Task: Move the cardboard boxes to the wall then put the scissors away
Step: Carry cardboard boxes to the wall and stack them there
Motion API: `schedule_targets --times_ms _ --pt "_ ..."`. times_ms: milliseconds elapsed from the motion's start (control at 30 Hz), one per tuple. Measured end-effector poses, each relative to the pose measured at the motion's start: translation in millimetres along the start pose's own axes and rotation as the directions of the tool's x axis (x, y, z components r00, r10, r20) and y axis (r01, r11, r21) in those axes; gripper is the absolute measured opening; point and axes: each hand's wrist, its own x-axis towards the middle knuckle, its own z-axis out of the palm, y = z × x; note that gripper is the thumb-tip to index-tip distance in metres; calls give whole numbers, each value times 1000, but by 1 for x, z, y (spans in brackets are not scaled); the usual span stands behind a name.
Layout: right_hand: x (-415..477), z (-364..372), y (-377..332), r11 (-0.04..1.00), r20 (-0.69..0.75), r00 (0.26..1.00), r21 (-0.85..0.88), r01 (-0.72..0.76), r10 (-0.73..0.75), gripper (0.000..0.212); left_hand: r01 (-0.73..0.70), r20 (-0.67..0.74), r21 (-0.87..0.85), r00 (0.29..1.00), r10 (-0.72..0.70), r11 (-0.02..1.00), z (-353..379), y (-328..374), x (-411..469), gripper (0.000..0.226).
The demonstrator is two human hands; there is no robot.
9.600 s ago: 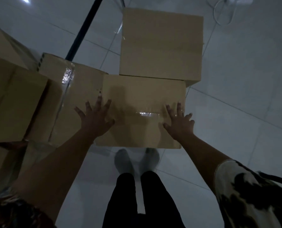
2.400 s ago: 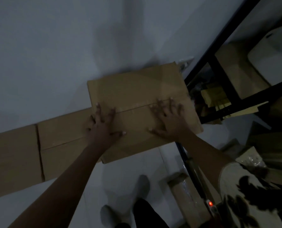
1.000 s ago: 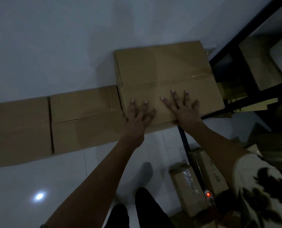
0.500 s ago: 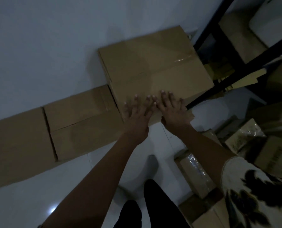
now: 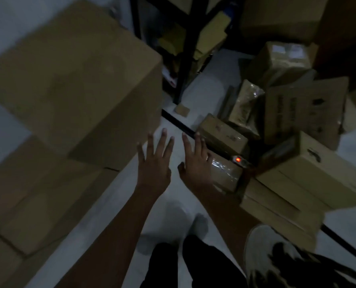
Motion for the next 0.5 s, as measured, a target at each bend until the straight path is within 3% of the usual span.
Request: schedule_targets --times_ms 100,333,500 --pt "-22 -6 37 993 16 995 70 -99 98 94 2 49 -15 999 -2 1000 3 42 10 95" --pt "-75 -19 159 907 -41 922 199 -371 386 97 -230 135 -83 962 239 970 26 166 23 88" --pt "-129 -28 240 851 3 871 210 -482 492 96 -275 229 -172 923 310 946 38 256 6 85"
